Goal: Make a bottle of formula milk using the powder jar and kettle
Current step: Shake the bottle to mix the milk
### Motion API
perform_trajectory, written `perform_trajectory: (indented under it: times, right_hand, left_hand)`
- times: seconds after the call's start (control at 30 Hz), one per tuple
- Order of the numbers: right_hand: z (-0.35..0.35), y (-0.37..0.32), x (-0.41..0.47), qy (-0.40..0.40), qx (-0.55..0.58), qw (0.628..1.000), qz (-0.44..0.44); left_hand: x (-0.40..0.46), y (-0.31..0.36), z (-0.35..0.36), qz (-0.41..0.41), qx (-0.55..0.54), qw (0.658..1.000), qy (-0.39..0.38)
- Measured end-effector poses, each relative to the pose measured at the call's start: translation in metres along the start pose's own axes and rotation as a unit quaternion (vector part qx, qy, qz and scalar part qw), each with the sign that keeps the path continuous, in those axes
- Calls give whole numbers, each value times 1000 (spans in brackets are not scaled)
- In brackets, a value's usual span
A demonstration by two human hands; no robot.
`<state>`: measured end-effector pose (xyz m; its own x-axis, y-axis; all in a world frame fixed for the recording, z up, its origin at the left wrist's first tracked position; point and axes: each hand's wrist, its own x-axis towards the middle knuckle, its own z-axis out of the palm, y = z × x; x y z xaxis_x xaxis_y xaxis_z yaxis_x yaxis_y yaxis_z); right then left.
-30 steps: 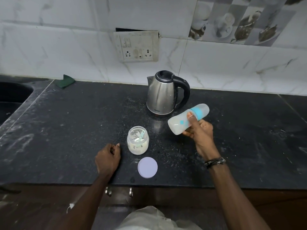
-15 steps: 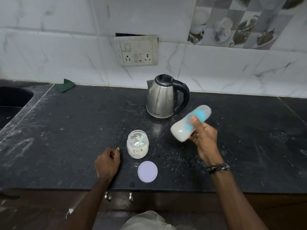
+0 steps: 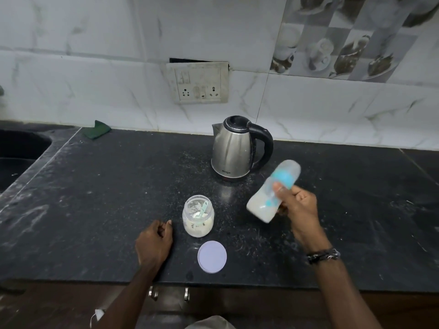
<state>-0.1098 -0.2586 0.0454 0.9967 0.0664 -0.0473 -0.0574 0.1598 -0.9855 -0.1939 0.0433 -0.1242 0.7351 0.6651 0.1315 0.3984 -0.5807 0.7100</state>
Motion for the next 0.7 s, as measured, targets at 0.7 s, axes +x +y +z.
perform_trajectory:
  times: [0.7]
  right_hand:
    - [2,3,-3,-15,-53,998,44]
  left_hand:
    - [1,-4,3,2,3,1000,6]
